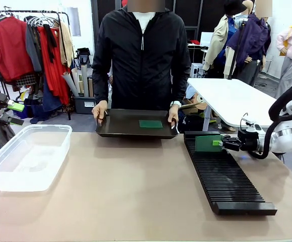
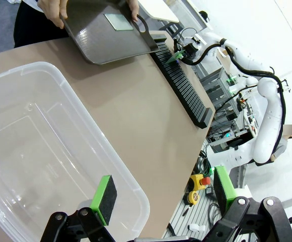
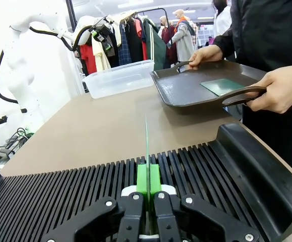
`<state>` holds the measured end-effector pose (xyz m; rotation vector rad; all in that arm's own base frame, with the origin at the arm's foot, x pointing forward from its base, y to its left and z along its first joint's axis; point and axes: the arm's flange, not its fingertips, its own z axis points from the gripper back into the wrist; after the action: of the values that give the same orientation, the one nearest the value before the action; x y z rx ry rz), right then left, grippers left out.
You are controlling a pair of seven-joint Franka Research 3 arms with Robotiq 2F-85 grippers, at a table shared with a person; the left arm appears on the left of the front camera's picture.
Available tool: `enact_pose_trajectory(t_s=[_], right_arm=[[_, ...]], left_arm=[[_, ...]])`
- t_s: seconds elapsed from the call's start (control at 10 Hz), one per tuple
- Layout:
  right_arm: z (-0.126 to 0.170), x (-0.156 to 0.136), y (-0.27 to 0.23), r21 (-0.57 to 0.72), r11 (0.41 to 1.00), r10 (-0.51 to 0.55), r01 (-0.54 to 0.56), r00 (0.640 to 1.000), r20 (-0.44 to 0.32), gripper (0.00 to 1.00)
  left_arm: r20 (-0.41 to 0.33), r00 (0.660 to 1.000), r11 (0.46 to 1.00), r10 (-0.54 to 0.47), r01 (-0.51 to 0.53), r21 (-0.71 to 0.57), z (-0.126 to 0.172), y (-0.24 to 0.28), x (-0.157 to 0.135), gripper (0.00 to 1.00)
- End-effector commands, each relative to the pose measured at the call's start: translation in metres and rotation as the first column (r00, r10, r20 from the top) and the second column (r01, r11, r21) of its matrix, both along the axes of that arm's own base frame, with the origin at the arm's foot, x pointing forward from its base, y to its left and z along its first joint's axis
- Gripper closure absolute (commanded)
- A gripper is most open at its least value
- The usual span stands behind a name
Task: Sort PCBs into racks and boxes based on the side picked up.
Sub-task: If the short side of the Blank PCB is picked up, insert it into the PCB Rack ; if the long side is picked up, place it in the Organizing box.
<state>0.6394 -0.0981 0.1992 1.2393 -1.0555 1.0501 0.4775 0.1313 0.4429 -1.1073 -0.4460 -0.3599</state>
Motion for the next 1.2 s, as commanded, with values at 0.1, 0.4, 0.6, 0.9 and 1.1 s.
enact_pose_trajectory(t_s=[0.1, 0.4, 0.6, 0.9, 1.1], right_arm=[[-0.013, -0.001, 0.002, -0.045, 0.999, 0.006, -0.006, 1.0, 0.013, 1.0], [-0.011, -0.003, -0.002, -0.048, 0.999, 0.006, -0.005, 1.0, 0.008, 0.48], [-0.008, -0.005, -0.003, -0.04, 0.999, 0.011, -0.01, 1.0, 0.008, 0.09], [-0.002, -0.007, -0.005, -0.035, 0.999, 0.011, -0.011, 1.0, 0.01, 0.0], [0.003, -0.008, -0.011, -0.047, 0.999, 0.002, -0.002, 1.0, 0.0, 0.0]], left_arm=[[-0.001, 1.0, 1.0, 0.004, -0.004, 0.003, 0.002, -0.001, -0.001, 0.0], [-0.001, 1.0, 1.0, 0.004, -0.004, 0.003, 0.002, -0.001, -0.001, 0.0], [-0.001, 1.0, 1.0, 0.004, -0.004, 0.003, 0.002, -0.001, -0.001, 0.0], [-0.001, 1.0, 1.0, 0.004, -0.004, 0.003, 0.002, -0.001, -0.001, 0.0], [-0.001, 1.0, 1.0, 0.004, -0.004, 0.003, 0.002, -0.001, -0.001, 0.0]])
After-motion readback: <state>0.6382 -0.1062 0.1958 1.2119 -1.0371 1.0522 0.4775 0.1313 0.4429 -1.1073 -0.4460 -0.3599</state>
